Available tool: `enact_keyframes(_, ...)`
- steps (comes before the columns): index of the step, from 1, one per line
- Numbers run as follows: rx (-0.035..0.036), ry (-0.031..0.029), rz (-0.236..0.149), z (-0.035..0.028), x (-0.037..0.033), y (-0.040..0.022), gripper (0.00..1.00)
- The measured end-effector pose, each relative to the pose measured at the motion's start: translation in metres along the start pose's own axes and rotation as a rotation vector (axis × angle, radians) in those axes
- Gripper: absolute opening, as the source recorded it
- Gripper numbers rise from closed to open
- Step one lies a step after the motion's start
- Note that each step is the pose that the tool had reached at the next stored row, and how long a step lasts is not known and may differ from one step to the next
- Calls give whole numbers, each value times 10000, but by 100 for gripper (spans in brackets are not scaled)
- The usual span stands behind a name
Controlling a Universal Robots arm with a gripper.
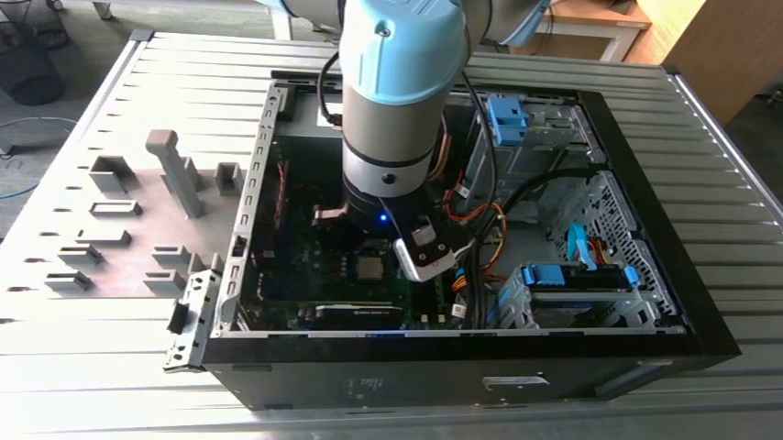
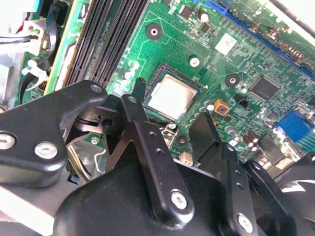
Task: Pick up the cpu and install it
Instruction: 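Place the cpu into insertion slot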
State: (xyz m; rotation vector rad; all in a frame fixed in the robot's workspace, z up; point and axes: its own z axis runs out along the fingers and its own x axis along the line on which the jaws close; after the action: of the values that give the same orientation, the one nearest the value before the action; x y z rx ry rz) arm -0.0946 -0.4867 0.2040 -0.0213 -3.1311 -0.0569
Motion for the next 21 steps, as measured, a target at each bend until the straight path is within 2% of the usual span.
enact_keyframes(9,-1,0,0,-2,0,0,60)
enact_keyframes(11,0,0,0,-2,0,0,48)
enact_keyframes(12,0,0,0,-3,0,0,48)
enact_keyframes(14,0,0,0,-3,0,0,36)
enact_keyframes(15,0,0,0,-3,0,0,36)
enact_keyframes(17,0,0,0,-4,0,0,25)
enact_keyframes(19,0,0,0,-4,0,0,25)
enact_keyframes(20,0,0,0,-5,0,0,13)
enact_keyframes(21,0,0,0,-5,0,0,13)
